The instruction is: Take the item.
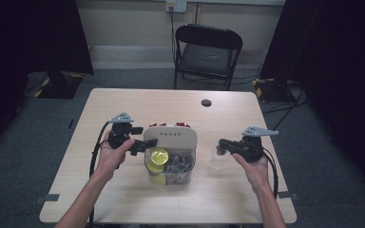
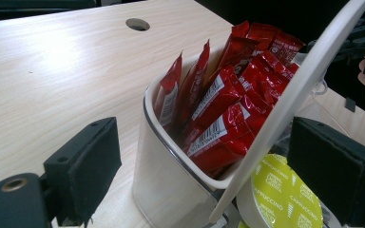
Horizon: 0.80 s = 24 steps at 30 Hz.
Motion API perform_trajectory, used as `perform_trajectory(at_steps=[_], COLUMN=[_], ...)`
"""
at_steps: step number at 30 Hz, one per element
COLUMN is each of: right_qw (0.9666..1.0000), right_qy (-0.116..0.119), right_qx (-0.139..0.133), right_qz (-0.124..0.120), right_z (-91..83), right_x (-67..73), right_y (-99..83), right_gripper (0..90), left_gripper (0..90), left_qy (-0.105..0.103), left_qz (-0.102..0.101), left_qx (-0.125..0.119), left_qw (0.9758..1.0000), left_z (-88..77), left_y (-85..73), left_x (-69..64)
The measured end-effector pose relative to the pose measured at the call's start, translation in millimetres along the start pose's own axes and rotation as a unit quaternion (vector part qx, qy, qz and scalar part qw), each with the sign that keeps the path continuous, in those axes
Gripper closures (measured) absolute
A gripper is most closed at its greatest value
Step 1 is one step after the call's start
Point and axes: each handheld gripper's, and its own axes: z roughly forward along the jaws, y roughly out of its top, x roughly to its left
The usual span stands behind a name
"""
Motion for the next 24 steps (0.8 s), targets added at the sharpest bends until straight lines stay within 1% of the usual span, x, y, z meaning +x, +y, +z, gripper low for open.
perform_trajectory(at_steps=[4,9,12,15,17,18,20,22,24], right_qw=[1.0,0.9999,0.9999,0.9998,0.9998,0.9998,0.9998,0.9998,0.9997], right_qy=[-0.005,-0.007,-0.008,-0.01,-0.009,-0.009,-0.009,-0.009,-0.011], right_qx=[-0.003,-0.005,-0.007,-0.009,-0.008,-0.01,-0.007,-0.005,-0.001], right_qz=[0.002,0.006,0.01,0.015,0.015,0.015,0.019,0.018,0.02], right_z=[-0.4,-1.2,-1.1,-1.5,-1.7,-1.8,-1.8,-1.5,-1.1], right_x=[0.1,-0.5,0.4,1.6,2.9,3.7,5.1,6.0,6.8], right_y=[0.4,0.1,0.3,-0.4,-0.4,-0.4,0.0,-0.3,-0.6], right_gripper=[76.7,72.1,63.3,51.4,46.5,43.9,39.1,36.9,33.8], left_gripper=[10.4,10.4,10.4,10.5,10.4,10.4,10.4,10.8,10.8], left_qy=[0.001,0.001,0.002,0.001,0.002,0.001,0.003,0.003,0.0], left_qz=[0.0,0.0,0.004,0.005,0.009,0.006,0.008,0.006,0.002], left_qx=[0.0,0.0,0.001,0.0,0.003,0.001,0.004,0.004,-0.002], left_qw=[1.0,1.0,1.0,1.0,1.0,1.0,1.0,1.0,1.0], left_z=[0.0,0.0,-0.3,-0.4,-0.9,-0.7,-1.2,-2.1,-3.0], left_y=[-0.1,-0.1,0.4,0.8,1.0,1.0,1.0,1.3,0.8], left_x=[-0.2,-0.2,-0.4,-0.4,0.4,0.1,0.4,0.3,0.9])
